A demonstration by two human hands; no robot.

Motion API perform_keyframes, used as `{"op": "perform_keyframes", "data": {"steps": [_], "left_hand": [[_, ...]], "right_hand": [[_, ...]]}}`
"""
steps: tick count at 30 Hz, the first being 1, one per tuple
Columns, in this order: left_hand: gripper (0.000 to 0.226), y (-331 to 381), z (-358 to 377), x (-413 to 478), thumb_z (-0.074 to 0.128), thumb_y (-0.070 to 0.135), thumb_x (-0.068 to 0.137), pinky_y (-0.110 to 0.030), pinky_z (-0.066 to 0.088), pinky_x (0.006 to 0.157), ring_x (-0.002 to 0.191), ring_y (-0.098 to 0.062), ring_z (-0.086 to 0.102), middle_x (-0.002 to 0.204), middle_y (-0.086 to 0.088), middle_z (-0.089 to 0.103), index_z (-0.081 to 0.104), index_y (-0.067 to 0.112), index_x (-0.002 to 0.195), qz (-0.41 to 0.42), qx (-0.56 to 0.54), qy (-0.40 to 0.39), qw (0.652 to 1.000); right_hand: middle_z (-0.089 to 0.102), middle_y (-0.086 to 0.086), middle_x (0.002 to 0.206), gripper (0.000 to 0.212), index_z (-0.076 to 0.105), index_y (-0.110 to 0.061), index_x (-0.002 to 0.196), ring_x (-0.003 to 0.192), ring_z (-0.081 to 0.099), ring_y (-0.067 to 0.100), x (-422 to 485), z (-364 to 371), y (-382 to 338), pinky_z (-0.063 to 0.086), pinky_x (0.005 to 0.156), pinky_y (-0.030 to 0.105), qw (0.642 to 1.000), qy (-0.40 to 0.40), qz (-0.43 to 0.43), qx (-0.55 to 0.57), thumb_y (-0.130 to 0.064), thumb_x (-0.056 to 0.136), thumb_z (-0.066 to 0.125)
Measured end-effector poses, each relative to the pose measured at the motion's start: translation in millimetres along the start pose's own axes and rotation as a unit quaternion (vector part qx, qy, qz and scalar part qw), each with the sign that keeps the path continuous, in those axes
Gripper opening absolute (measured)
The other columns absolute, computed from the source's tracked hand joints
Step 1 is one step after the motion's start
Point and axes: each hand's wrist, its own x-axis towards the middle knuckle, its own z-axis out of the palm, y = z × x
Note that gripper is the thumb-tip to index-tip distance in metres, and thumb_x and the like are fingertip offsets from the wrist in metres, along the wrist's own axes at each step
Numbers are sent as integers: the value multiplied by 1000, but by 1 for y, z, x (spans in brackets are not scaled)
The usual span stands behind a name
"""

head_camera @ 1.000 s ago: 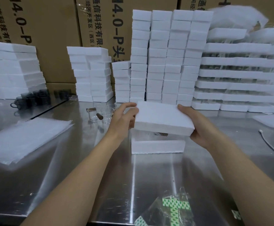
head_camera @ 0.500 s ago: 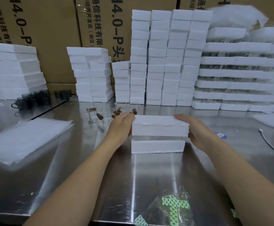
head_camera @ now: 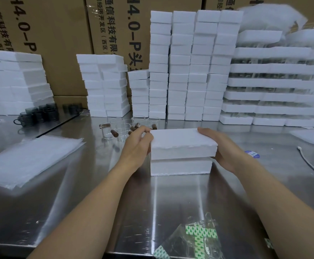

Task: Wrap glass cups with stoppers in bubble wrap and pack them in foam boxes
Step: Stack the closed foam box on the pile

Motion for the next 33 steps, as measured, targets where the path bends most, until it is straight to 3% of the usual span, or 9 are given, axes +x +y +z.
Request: {"op": "perform_keyframes", "data": {"steps": [7,14,18,22,25,29,31,33], "left_hand": [[22,-7,-4,-1,44,52,79,-40,31,65,61,-18,41,61,9,49,56,34,76,8,81,-22,996],[26,-16,-6,-1,38,54,82,-42,35,71,67,-18,45,66,8,50,54,35,85,-5,133,-36,990],[31,-15,-7,1,38,55,83,-41,36,73,70,-14,49,70,7,54,58,33,90,-26,133,-33,990],[29,-13,-4,2,42,56,87,-23,29,74,81,1,57,84,11,66,64,39,95,-53,95,-33,993],[36,-11,-3,-1,46,62,83,-32,41,78,90,-14,64,92,7,70,67,37,98,-59,79,-25,995],[48,-6,-6,1,54,67,85,-35,51,79,91,-21,68,95,0,73,70,22,90,-161,85,11,983],[57,-1,-6,1,56,71,81,-34,50,73,84,-20,70,89,-2,74,71,16,84,-202,82,15,976],[71,5,-3,1,57,75,72,-37,58,81,91,-24,76,98,-9,79,74,8,90,-218,55,22,974]], "right_hand": [[72,20,128,49,73,-5,126,104,70,30,2,1,4,48,94,40,1000,-10,15,3,-40,93,75],[77,15,121,47,74,-5,123,122,68,38,5,0,7,45,114,51,1000,9,16,-13,-38,91,79],[78,11,118,41,77,-9,120,106,76,26,3,0,7,54,96,39,1000,-14,25,-5,-40,94,76],[79,10,116,40,78,-12,118,100,77,24,5,1,11,54,85,35,999,-23,39,-3,-43,93,75],[79,11,116,41,80,-13,114,100,76,27,7,1,14,54,87,38,999,2,40,-12,-47,90,77],[80,9,113,46,83,-18,109,108,76,30,3,-1,14,50,111,47,998,-1,56,-35,-56,83,80],[80,8,114,41,84,-22,106,107,77,28,0,-1,13,50,111,46,998,-6,55,-36,-56,84,80],[80,8,114,36,84,-23,106,105,77,27,-3,1,10,53,106,43,998,-9,50,-31,-53,87,78]]}}
